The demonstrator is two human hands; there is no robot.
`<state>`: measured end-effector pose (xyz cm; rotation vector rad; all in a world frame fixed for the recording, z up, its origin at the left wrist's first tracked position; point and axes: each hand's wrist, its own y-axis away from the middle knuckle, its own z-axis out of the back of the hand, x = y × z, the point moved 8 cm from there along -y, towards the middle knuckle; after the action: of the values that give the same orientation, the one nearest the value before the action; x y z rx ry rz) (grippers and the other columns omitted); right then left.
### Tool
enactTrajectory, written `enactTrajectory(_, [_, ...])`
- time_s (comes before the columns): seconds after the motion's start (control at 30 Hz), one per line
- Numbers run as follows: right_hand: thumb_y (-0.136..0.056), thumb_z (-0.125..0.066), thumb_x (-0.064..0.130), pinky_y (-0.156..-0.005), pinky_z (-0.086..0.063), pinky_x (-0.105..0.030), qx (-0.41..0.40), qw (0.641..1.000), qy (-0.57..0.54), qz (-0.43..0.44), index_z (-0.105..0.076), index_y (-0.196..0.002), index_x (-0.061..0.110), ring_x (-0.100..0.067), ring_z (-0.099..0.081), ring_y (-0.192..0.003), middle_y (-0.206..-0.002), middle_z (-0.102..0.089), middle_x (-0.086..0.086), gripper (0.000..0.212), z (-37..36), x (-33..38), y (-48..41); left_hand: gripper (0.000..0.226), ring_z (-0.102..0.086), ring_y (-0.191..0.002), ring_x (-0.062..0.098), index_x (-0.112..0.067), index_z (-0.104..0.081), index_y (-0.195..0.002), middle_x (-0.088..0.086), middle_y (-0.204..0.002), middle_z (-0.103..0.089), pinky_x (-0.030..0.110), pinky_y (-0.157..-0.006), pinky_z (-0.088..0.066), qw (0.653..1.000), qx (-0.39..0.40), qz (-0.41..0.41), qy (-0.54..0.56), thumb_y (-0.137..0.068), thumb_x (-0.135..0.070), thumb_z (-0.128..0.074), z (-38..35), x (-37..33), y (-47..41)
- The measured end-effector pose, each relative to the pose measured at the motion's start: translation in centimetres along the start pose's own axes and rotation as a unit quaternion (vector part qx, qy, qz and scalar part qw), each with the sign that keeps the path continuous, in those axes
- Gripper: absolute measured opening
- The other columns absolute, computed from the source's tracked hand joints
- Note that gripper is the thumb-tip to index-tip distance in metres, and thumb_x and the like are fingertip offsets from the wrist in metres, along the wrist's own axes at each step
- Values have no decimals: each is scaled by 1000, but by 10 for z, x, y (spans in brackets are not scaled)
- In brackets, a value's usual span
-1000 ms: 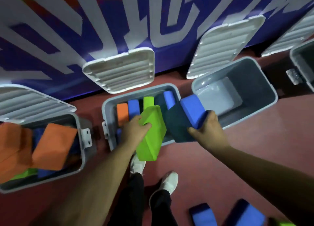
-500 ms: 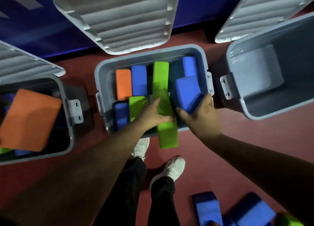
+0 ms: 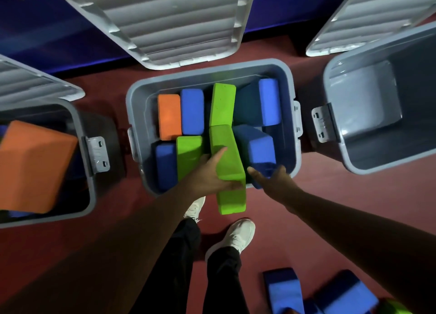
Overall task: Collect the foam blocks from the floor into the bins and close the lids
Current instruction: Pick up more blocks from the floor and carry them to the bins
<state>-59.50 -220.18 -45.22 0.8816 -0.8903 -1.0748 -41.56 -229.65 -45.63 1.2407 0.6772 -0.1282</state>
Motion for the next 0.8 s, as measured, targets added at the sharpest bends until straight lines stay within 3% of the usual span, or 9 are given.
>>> enactTrajectory(0.1, [-68, -60, 83, -86, -54, -49, 25, 998, -53, 6, -49, -94, 22, -34, -57, -97, -107, -51, -17, 67, -11, 5, -9, 110, -44, -126, 1, -43, -29, -150, -12, -142, -41, 26, -104, -41, 998, -32, -18, 41, -57, -67, -83, 5, -3, 1])
enactTrajectory(0.13, [-69, -59, 82, -86, -54, -48, 11, 998, -54, 17, -49, -88, 20, -34, -55, -99, -100, -52, -14, 65, -9, 9, -10, 109, -51, -121, -1, -41, -34, -149, -14, -138, -49, 26, -102, -46, 996, -48, -13, 74, -55, -69, -82, 6, -1, 2])
enactTrajectory(0.23, [-85, -54, 68, -94, -49, -51, -18, 997, -48, 64, -57, -96, 14, -30, -38, -112, -91, -53, 3, 55, 1, 21, -8, 92, -63, -103, -7, -37, -44, -143, -20, -119, -65, 21, -89, -54, 984, -78, -2, 158, -64, -60, -83, 12, -1, 8])
enactTrajectory(0.37, [-92, -50, 60, -99, -37, -29, -40, 982, -47, 177, -69, -103, 29, -19, -49, -108, -115, -49, -8, 38, 22, 46, 7, 79, -63, -108, 5, -38, -59, -128, -16, -113, -69, 32, -97, -50, 975, -154, 6, 163, -61, -80, -64, 23, -7, 11])
enactTrajectory(0.43, [-87, -46, 71, -99, -41, -30, 10, 970, -55, 236, -68, -105, 33, -12, -55, -108, -112, -53, 0, 47, 19, 56, 17, 70, -67, -104, 16, -40, -67, -111, -9, -105, -72, 44, -90, -54, 957, -194, 26, 214, -61, -88, -60, 30, -10, 9])
enactTrajectory(0.53, [-75, -51, 81, -97, -44, -26, 54, 937, 15, 345, -54, -130, 32, -6, -53, -112, -119, -54, 7, 74, 21, 73, 30, 67, -71, -95, 21, -37, -72, -103, -3, -99, -74, 50, -78, -60, 931, -202, 52, 298, -60, -87, -63, 31, -14, 4])
enactTrajectory(0.67, [-64, -77, 64, -93, -48, -33, 56, 877, 183, 442, -35, -144, 27, -13, -54, -112, -129, -46, 6, 97, 21, 82, 36, 62, -71, -92, 25, -38, -71, -101, -1, -97, -74, 55, -82, -56, 951, -204, 38, 228, -68, -89, -55, 34, -12, 6])
enactTrajectory(0.73, [-65, -80, 54, -87, -51, -35, 46, 852, 220, 473, -36, -143, 25, -16, -59, -106, -129, -50, 5, 94, 24, 83, 38, 57, -72, -71, 26, -30, -68, -94, 3, -81, -74, 51, -72, -58, 963, -194, 21, 187, -76, -82, -52, 32, -13, 13])
enactTrajectory(0.8, [-65, -79, 44, -84, -48, -27, 63, 838, 213, 499, -40, -140, 24, -14, -60, -103, -125, -56, 4, 87, 29, 84, 40, 54, -68, -55, 29, -23, -63, -89, 10, -64, -70, 45, -60, -57, 970, -184, 6, 161, -82, -75, -50, 26, -14, 21])
